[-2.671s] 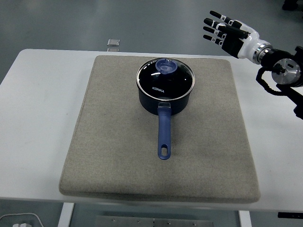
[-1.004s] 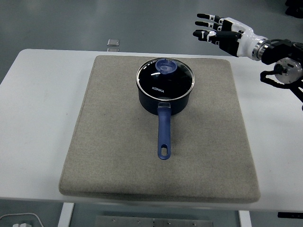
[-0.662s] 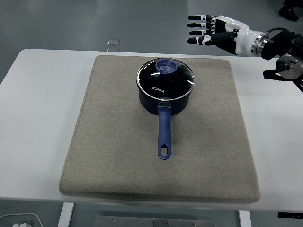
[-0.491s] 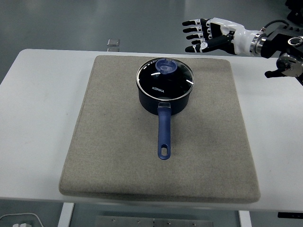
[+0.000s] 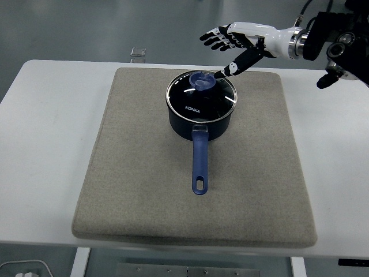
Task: Lift the pot lid and place it to the right of the pot.
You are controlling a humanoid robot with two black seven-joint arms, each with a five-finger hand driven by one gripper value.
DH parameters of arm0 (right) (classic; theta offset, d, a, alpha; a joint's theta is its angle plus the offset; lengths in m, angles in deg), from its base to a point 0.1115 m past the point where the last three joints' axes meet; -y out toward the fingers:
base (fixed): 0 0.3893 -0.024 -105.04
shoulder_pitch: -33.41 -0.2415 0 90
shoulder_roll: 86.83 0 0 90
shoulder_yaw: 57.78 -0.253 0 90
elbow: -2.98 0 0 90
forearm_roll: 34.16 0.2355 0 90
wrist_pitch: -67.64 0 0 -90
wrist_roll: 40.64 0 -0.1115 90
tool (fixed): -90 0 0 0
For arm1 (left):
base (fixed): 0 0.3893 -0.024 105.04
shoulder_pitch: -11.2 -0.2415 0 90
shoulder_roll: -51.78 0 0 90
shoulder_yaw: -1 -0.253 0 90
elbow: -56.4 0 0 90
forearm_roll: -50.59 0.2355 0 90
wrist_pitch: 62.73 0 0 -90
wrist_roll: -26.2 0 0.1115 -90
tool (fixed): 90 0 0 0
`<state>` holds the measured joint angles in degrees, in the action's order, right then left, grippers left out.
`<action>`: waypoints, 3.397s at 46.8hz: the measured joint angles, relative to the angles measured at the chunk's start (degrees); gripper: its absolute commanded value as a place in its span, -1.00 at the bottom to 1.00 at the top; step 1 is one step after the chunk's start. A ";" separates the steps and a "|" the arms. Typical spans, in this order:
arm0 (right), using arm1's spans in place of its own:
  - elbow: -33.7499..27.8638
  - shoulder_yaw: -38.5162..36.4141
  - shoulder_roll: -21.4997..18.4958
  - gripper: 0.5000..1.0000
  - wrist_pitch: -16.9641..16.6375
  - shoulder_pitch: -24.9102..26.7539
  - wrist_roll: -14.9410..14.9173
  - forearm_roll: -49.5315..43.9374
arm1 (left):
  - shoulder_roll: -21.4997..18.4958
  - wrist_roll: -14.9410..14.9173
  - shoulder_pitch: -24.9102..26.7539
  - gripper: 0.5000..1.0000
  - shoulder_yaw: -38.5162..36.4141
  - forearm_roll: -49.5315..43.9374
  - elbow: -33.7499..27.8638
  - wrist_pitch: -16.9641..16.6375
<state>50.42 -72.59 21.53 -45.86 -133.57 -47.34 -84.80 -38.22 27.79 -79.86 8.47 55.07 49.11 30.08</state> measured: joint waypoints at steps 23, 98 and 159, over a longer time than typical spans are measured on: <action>0.80 0.04 -3.92 0.69 0.24 -3.00 -3.49 -21.28 | 0.00 0.01 0.02 1.00 0.00 0.00 0.00 0.00; -1.40 2.16 -8.21 0.64 2.07 -2.64 -4.29 -40.14 | 0.00 0.00 0.01 1.00 0.00 0.00 0.00 0.00; -1.66 1.16 -8.88 0.20 0.76 -2.17 -4.26 -39.80 | 0.00 0.00 0.01 1.00 0.00 0.00 0.00 0.00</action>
<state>48.76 -71.44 12.66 -45.10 -135.74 -51.60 -124.60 -38.22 27.79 -79.85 8.47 55.07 49.10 30.08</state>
